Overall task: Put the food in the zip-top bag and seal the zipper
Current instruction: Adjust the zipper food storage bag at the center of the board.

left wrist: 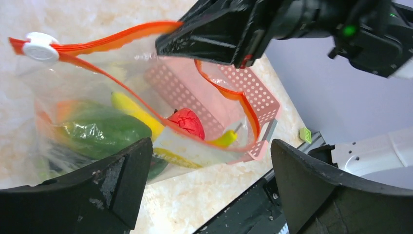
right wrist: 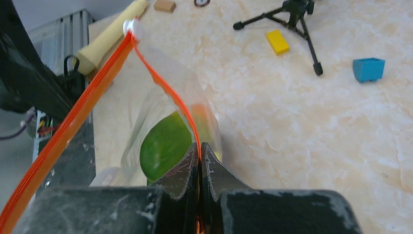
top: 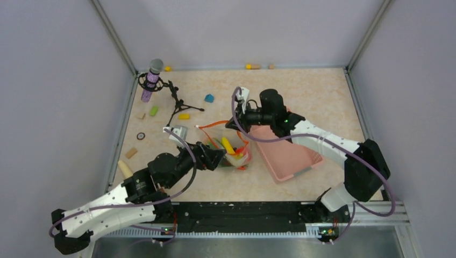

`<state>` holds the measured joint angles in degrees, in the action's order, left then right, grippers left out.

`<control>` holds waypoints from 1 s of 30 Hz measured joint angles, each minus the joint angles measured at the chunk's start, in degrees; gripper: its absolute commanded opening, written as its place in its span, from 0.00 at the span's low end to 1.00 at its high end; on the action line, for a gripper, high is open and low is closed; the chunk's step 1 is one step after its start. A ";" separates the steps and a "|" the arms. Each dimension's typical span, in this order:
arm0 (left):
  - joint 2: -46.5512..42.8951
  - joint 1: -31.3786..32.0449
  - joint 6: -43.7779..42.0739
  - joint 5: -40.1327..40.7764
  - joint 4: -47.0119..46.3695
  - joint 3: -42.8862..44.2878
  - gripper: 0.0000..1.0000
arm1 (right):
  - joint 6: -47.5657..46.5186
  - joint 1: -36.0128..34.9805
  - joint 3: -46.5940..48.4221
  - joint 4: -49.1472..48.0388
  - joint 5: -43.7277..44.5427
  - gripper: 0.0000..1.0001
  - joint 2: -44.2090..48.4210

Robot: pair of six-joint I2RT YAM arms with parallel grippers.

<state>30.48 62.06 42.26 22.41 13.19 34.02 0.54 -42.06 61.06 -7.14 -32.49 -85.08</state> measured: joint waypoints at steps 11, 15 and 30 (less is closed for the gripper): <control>-8.31 0.00 -14.03 19.43 -2.80 -1.55 0.98 | -20.26 3.17 9.94 21.88 -15.19 0.00 -5.77; -12.92 -0.13 -18.93 24.59 -3.08 -5.14 0.98 | -22.73 4.42 11.34 24.17 -18.53 0.00 -7.10; -9.18 -2.43 -28.92 15.50 -16.20 -14.14 0.98 | -27.02 6.10 17.42 32.65 -22.34 0.00 -10.58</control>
<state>21.30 59.64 13.34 37.91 -3.01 19.88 -26.48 -35.97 78.48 25.52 -54.83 -95.66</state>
